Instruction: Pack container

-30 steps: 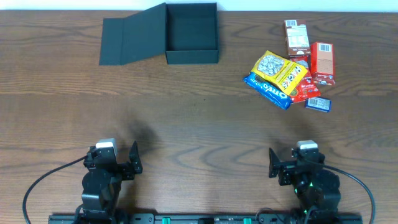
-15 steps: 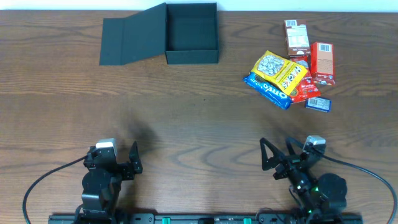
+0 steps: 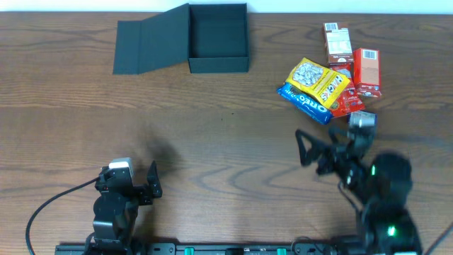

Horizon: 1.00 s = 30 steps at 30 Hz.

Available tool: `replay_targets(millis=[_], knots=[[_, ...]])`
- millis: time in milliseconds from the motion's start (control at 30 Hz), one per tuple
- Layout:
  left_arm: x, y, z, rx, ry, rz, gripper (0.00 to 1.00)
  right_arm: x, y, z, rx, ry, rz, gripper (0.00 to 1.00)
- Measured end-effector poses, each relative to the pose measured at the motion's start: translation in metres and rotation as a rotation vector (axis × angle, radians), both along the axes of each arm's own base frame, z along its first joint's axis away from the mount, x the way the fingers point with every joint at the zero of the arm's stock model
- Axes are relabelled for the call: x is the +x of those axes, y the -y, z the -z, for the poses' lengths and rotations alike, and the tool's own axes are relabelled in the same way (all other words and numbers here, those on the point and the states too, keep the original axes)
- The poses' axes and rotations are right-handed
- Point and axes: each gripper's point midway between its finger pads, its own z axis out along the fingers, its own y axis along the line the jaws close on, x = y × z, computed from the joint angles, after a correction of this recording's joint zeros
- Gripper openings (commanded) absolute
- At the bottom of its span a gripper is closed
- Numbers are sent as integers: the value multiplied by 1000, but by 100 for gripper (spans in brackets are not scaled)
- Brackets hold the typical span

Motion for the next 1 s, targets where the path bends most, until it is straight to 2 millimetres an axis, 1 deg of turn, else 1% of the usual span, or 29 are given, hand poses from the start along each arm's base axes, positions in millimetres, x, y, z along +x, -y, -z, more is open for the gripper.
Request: replay_targets(millis=[67, 167, 233, 333, 467, 567, 667, 767, 833, 900, 933, 1000], knots=[[0, 0, 0, 0, 0, 0, 95, 16, 4, -3, -38, -71, 17, 99], [0, 0, 0, 0, 0, 0, 95, 44, 9, -2, -89, -188, 43, 99], [0, 0, 0, 0, 0, 0, 95, 59, 10, -2, -110, -237, 51, 99], [0, 0, 0, 0, 1, 0, 95, 76, 11, -2, -130, -261, 54, 99], [0, 0, 0, 0, 1, 0, 96, 82, 13, 3, -151, -271, 55, 99], [0, 0, -1, -1, 5, 0, 95, 88, 16, -3, -189, -224, 60, 99], [5, 6, -11, -50, 50, 16, 95, 95, 29, -6, -240, -196, 120, 99], [4, 18, -12, -136, 44, 54, 95, 100, 46, -7, -273, -188, 206, 99], [6, 23, -16, -182, 57, 64, 95, 102, 59, -5, -273, -199, 257, 99], [11, 27, -29, -236, 114, 71, 95, 103, 77, -1, -265, -222, 323, 99], [13, 28, -36, -254, 141, 75, 96, 104, 82, 0, -262, -229, 340, 99], [20, 33, -58, -301, 239, 95, 95, 105, 94, 4, -253, -245, 376, 99]])
